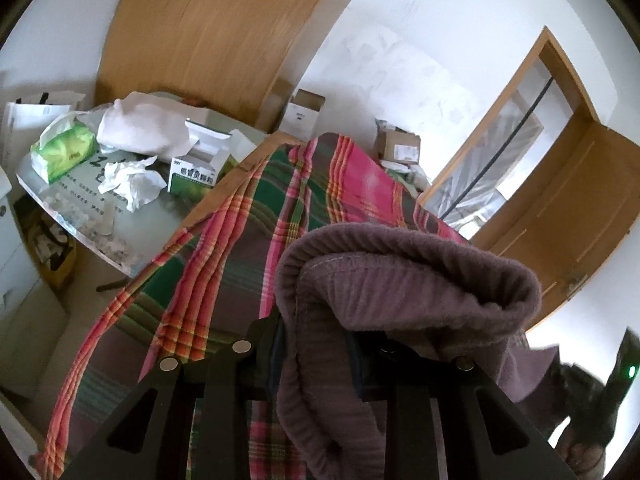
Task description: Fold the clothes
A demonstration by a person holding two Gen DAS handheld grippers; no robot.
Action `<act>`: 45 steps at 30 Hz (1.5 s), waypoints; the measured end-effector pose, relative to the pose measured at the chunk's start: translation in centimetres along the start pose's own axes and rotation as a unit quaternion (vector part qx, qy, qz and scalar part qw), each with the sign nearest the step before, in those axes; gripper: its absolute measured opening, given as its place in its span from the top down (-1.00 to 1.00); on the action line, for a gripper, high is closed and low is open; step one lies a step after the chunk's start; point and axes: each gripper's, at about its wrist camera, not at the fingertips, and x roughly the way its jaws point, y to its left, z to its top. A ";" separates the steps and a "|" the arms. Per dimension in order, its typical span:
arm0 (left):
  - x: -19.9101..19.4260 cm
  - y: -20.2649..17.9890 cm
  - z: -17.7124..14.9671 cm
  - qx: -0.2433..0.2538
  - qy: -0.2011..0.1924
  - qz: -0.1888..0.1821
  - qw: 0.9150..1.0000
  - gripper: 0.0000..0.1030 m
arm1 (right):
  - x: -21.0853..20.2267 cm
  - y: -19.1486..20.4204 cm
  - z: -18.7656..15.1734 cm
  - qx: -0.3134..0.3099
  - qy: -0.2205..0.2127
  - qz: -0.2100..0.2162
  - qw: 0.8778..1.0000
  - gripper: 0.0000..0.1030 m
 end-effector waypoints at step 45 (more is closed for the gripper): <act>-1.5 -15.8 -8.2 0.124 0.109 -0.180 0.970 0.10 | -7.3 -12.9 -9.0 0.263 0.007 0.095 0.960 0.13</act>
